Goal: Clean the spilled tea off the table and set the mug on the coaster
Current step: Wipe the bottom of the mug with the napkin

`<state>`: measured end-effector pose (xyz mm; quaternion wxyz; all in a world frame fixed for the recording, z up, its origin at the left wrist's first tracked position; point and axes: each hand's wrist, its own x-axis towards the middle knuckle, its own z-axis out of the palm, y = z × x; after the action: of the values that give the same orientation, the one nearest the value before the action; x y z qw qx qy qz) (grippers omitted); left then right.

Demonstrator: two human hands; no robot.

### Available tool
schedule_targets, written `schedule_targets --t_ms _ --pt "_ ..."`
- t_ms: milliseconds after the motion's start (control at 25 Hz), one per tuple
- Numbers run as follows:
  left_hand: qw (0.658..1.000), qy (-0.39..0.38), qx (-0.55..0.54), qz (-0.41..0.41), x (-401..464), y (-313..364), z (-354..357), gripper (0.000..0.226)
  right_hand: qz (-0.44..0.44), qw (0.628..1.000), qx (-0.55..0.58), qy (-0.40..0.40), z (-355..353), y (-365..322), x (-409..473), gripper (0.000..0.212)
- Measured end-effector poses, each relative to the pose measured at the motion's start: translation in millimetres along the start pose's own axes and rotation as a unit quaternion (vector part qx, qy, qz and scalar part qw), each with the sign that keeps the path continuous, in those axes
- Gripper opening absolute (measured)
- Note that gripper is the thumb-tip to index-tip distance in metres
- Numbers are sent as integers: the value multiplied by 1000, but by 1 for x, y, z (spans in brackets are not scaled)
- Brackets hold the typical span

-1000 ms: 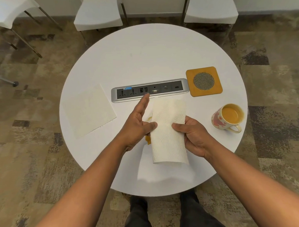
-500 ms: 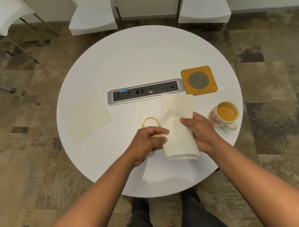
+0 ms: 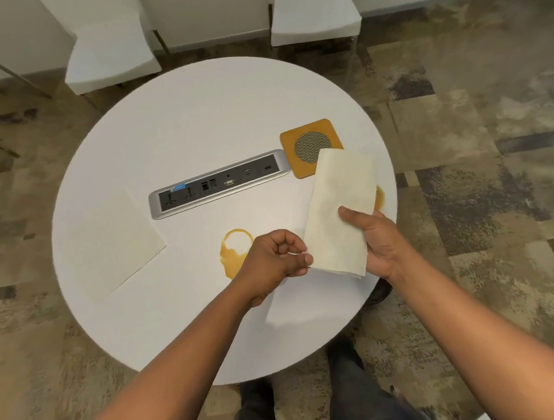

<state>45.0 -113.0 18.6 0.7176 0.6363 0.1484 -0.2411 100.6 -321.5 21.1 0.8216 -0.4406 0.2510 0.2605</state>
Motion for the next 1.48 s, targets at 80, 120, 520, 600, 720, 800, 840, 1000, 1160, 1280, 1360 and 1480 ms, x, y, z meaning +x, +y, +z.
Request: schedule_targets --t_ms 80,120,520,600,720,800,840,1000,1160,1280,1360,1480 --pt "997 0 78 11 14 6 17 20 -7 999 22 26 -20 -13 -4 41" --pt "991 9 130 29 23 8 25 25 -14 999 33 39 -32 -22 -6 41" --pt "928 56 362 72 116 6 81 117 -36 989 96 107 -151 -74 -16 31" --pt "923 51 374 73 124 0 85 116 -20 989 97 113 -162 -69 -11 28" --pt "919 45 382 83 135 -2 87 112 12 990 81 116 -172 -60 -2 30" --pt "920 27 379 98 142 -1 86 107 25 991 66 111 -176 -54 5 37" --pt "922 14 372 111 146 0 86 104 30 992 60 109 -177 -52 8 42" --pt "920 -11 363 144 156 0 83 95 53 991 47 113 -181 -45 24 56" --pt "919 -14 358 167 162 0 83 92 71 989 42 122 -183 -41 37 44" --pt "927 -13 337 166 161 1 86 88 80 989 33 119 -183 -40 41 48" --pt "930 -11 328 167 157 2 86 84 75 990 26 114 -180 -39 43 51" --pt "924 -15 336 183 147 13 82 80 56 991 24 120 -174 -37 45 43"
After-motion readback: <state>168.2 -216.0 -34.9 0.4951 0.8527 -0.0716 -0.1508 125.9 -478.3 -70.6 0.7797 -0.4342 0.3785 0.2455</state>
